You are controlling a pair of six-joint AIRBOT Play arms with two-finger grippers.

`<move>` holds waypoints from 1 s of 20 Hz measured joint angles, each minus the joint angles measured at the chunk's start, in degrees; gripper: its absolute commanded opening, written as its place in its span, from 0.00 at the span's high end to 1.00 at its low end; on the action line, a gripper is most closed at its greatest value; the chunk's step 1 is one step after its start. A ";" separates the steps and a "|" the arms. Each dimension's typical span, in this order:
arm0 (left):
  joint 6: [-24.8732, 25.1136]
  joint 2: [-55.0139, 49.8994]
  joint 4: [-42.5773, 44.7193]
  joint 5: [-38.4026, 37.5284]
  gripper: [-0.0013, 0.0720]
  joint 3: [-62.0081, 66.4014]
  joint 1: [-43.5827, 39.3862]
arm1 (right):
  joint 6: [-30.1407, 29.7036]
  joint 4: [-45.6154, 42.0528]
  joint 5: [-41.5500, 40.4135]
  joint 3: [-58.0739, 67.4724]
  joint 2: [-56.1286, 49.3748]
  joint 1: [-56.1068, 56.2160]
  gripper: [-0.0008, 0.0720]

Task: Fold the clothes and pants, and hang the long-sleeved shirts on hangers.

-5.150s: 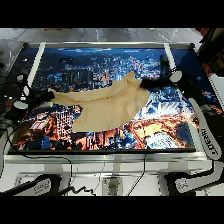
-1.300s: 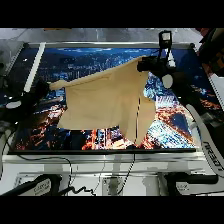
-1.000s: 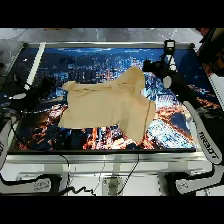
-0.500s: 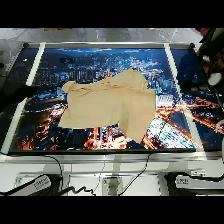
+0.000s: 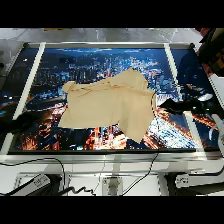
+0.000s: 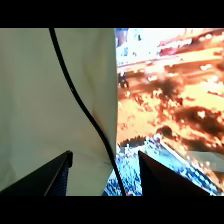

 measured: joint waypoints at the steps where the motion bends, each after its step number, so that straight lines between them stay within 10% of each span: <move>1: -0.04 0.02 0.13 -0.15 0.20 -1.44 0.13 | 0.04 0.83 -1.60 -0.09 -1.44 1.11 0.32; 5: -0.39 0.07 0.22 -0.74 0.20 -4.15 0.33 | 1.49 3.63 -4.33 1.86 -6.97 3.72 0.39; 10: -0.42 0.07 0.35 -1.07 0.20 -4.98 0.35 | 3.39 3.06 -8.17 3.67 -9.44 4.52 0.97; 20: -1.25 0.09 2.32 -0.44 0.20 -11.32 -0.59 | 3.89 1.84 -9.62 4.20 -9.66 4.63 0.97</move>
